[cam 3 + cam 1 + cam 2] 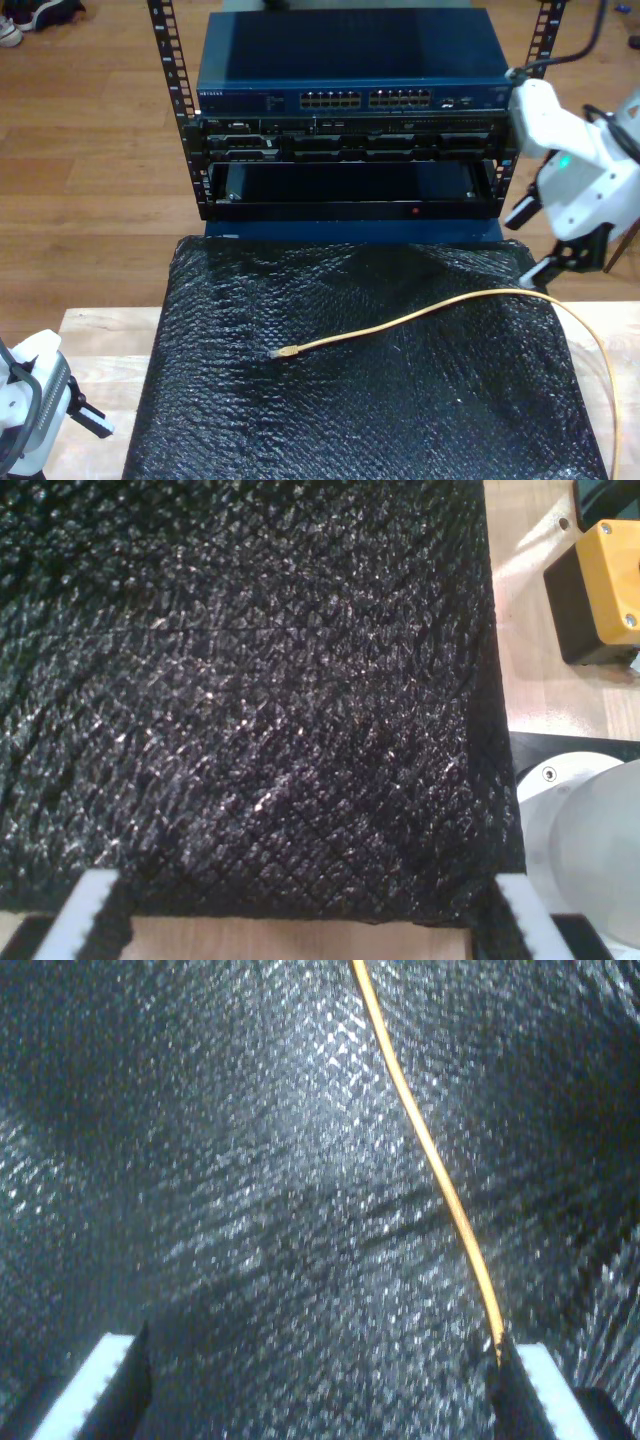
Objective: Grab the cable and plug it in
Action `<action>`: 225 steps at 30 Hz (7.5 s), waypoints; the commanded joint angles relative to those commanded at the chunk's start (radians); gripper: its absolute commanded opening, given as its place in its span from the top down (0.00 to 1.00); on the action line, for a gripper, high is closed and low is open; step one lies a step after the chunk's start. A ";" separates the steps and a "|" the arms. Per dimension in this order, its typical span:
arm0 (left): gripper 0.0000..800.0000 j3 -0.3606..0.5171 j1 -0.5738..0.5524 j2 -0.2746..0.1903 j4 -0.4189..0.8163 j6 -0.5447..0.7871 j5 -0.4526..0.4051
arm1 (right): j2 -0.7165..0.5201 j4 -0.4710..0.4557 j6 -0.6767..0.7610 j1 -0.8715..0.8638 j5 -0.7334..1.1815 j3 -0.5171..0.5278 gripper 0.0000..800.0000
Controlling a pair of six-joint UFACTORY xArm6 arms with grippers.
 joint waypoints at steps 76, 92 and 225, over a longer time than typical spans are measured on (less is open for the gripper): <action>0.00 0.005 0.000 0.020 0.000 0.000 0.003 | 0.351 -0.436 0.663 0.626 -0.431 -0.011 0.02; 0.00 0.003 0.000 0.020 0.000 0.000 0.003 | 0.411 -0.437 0.663 0.692 -0.534 -0.003 0.10; 0.00 -0.100 -0.358 0.083 -0.348 -0.196 0.120 | -0.037 -0.135 0.333 0.364 -0.328 0.232 0.99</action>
